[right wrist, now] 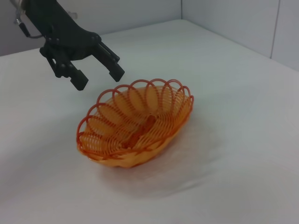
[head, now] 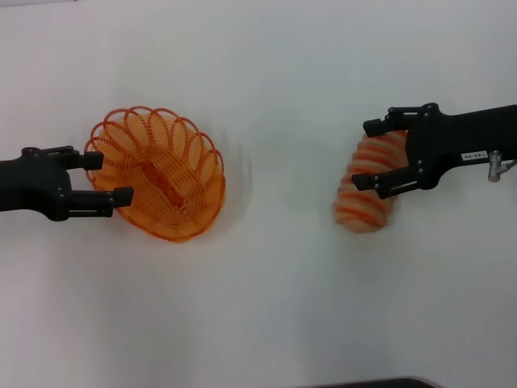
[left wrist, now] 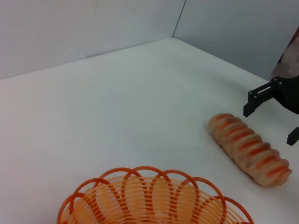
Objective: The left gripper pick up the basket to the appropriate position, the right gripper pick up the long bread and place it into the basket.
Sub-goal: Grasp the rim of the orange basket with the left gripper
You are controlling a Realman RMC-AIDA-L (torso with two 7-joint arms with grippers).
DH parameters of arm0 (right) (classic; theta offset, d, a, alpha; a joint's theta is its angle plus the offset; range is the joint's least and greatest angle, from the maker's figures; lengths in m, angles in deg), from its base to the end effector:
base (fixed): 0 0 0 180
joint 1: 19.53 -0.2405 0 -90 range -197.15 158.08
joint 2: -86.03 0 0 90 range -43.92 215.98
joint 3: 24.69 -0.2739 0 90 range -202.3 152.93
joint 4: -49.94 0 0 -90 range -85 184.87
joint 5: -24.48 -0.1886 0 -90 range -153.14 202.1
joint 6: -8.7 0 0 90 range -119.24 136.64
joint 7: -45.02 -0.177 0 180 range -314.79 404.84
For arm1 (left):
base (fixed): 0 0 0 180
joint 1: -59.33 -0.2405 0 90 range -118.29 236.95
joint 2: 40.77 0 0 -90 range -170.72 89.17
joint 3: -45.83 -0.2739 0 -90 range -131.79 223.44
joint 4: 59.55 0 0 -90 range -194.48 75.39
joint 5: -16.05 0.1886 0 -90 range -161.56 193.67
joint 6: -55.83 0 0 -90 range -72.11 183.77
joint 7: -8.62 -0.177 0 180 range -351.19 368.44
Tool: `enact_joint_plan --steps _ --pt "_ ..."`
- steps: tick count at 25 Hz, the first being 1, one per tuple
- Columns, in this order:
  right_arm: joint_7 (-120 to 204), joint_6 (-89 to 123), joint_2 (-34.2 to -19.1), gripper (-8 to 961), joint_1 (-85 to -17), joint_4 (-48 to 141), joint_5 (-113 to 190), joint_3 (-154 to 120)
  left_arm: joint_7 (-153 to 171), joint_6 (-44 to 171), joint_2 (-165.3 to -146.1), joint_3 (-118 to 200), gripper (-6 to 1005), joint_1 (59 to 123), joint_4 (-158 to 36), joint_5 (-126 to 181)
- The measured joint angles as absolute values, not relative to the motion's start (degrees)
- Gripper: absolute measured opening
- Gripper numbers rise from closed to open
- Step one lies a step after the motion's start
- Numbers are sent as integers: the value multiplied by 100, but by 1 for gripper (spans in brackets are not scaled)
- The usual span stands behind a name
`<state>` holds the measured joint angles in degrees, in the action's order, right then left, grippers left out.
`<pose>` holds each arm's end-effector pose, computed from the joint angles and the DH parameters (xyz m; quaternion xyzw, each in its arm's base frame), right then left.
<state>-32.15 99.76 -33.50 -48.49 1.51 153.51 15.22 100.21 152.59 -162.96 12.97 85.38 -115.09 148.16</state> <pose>0.2778 0.3217 -0.0298 -0.9754 0.1498 0.1026 0.1249 -0.2841 0.3040 -0.0167 -0.9405 -0.2856 -0.1316 0.1289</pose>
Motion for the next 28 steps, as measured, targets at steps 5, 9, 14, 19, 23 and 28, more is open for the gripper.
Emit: enact_joint_plan --steps 5,9,14,19,23,28 --pt "-3215 9975 -3349 942 -4838 151 15351 1517 10021 15259 -16305 1296 869 8521 -11509 14816" --pt "-3218 9975 -3350 942 -4836 156 15350 1514 10025 15268 -16308 1305 863 8518 -11533 14815" --pt "-3304 9989 -3350 942 -4841 160 15351 1511 10323 15175 -16303 1341 855 8543 -11544 14790" --pt "-3340 9984 -3350 942 -4861 160 15351 1515 11085 14826 -16255 1313 848 8667 -11609 14798" --pt "-3356 9984 -3350 942 -4893 160 15350 1518 12280 14348 -16126 1260 842 8908 -11646 14826" --pt "-3368 9988 -3350 942 -4913 160 15341 1522 13236 14177 -15975 979 834 9324 -11736 15218"
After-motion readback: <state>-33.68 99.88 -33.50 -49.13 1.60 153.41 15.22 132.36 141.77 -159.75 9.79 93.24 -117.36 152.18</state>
